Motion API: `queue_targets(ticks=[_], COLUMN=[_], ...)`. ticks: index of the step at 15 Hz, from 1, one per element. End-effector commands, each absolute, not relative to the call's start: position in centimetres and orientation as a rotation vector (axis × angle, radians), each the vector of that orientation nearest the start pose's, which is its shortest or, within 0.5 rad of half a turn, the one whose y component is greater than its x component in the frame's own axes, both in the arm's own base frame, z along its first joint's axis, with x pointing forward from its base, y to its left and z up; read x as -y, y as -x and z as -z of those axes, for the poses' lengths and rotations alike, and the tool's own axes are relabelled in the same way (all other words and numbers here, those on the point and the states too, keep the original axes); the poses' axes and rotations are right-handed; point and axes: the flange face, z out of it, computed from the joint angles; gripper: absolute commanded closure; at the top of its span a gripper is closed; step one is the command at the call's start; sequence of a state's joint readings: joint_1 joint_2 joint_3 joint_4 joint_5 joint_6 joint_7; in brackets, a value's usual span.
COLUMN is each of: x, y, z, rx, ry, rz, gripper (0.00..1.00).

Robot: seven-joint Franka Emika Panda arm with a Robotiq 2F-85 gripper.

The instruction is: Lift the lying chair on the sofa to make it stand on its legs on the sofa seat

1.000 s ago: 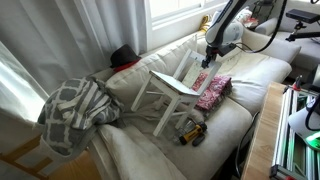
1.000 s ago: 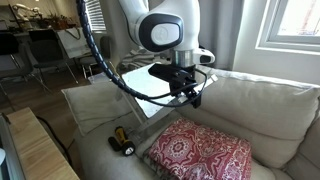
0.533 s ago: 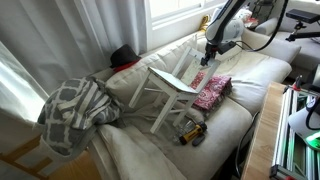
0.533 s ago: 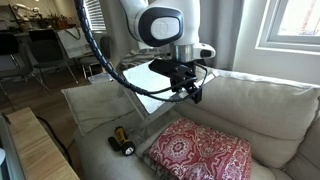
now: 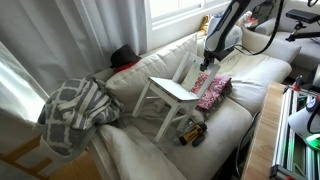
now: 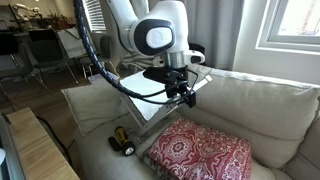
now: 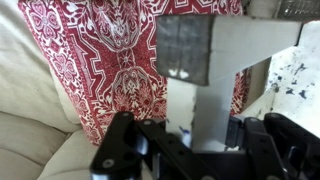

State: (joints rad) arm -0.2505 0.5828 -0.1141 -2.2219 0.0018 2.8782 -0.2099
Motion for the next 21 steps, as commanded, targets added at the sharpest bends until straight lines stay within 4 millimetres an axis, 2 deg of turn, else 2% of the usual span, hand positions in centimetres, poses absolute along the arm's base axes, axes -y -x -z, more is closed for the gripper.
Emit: queue_targets(ticks=[1,2,8,12,15,18,19,20,21], x=[17.7,17.0,13.2,12.0,12.2,12.8,13.1,13.5,13.8], y=[-50.8,-50.8,-51.3,-51.5,-51.2,-51.0,-51.1,-51.2,-51.3], z=[-15.3,-15.8,-19.1,-18.6,-16.6,-16.4,-16.5,-16.6,-16.9], rx=[-0.221,-0.205,-0.018,0.084,0.126,0.147,0.141,0.141,0.139], ry=[3.243,3.229,3.04,2.876,2.783,2.702,2.693,2.676,2.665], rz=[0.16,0.167,0.198,0.1,-0.02,-0.081,-0.084,-0.095,-0.094], gripper=[0.94,0.73,0.3,0.01,0.0,0.0,0.25,0.26,0.32])
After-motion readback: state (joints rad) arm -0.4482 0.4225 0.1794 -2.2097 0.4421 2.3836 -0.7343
